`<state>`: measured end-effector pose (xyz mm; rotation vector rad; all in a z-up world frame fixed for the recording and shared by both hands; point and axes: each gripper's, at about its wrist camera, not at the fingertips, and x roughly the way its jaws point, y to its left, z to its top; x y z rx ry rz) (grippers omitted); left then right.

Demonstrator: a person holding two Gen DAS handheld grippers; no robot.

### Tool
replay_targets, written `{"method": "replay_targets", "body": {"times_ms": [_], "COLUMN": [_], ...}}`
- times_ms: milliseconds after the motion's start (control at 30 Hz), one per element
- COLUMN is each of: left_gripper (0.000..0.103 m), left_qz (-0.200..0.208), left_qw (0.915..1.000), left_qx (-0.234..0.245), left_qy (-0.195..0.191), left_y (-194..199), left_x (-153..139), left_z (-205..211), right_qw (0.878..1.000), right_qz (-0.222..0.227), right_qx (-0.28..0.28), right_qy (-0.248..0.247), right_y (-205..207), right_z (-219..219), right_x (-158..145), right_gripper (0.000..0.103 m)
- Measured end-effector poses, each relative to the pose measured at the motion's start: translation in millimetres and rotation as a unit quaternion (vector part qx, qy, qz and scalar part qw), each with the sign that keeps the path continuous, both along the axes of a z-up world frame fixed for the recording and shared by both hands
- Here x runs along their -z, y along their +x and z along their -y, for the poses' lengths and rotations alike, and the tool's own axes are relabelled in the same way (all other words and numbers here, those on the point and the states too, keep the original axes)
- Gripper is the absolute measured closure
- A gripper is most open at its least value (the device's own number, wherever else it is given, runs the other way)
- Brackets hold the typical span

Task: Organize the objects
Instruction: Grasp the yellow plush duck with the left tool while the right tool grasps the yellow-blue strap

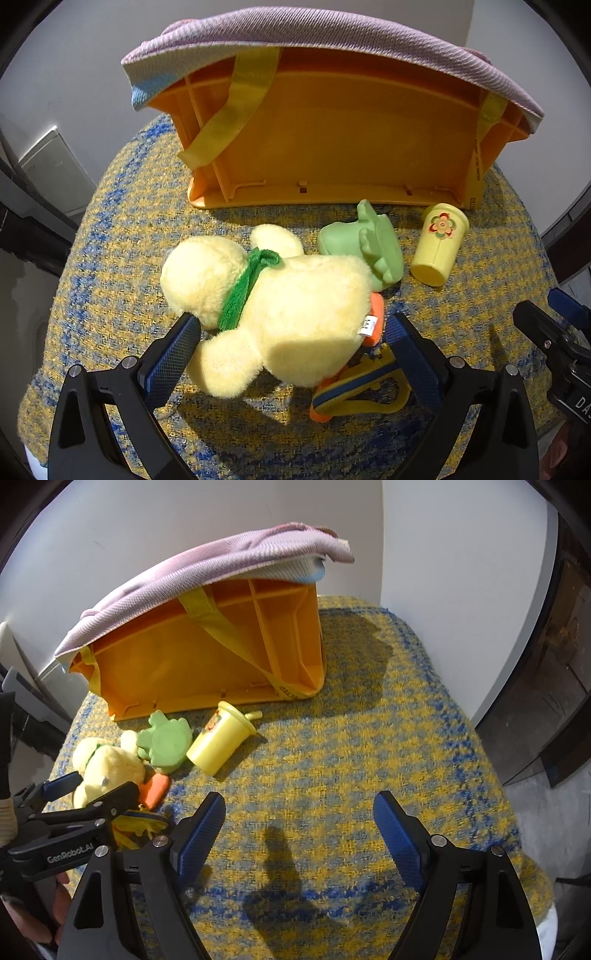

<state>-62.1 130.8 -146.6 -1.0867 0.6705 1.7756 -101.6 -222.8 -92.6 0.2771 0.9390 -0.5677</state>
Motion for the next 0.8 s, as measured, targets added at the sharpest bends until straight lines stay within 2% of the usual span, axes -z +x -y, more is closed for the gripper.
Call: {"method": "replay_targets", "body": {"times_ms": [100,200,233,333,367,400,800], "left_gripper": [0.004,0.013,0.019,0.024,0.032,0.035,0.040], "left_qz": [0.006,0.013,0.013,0.018,0.019,0.022,0.030], "left_qw": [0.9999,0.9998,0.9998,0.9997,0.9997,0.9997,0.9988], "left_qx": [-0.007,-0.014,-0.016,-0.013,-0.010,-0.006,-0.005], "left_qy": [-0.003,-0.001,-0.001,0.005,0.009,0.012,0.039], "left_y": [-4,-10,-11,-14,-14,-14,-25], "left_x": [3,5,5,4,3,3,-17], "left_z": [-1,0,0,1,2,2,16], "right_qw": [1.000,1.000,1.000,1.000,1.000,1.000,1.000], "right_qz": [0.000,-0.001,-0.001,-0.003,-0.003,-0.004,-0.001], "right_qx": [0.004,0.005,0.005,0.002,0.002,0.001,-0.007], "right_qy": [0.007,0.010,0.010,0.009,0.009,0.009,0.002], "right_y": [-1,-1,0,2,3,3,9], "right_z": [2,2,2,0,-1,-2,-15], "right_x": [3,4,5,6,6,6,-2], "right_gripper": [0.021,0.021,0.021,0.021,0.021,0.021,0.021]}}
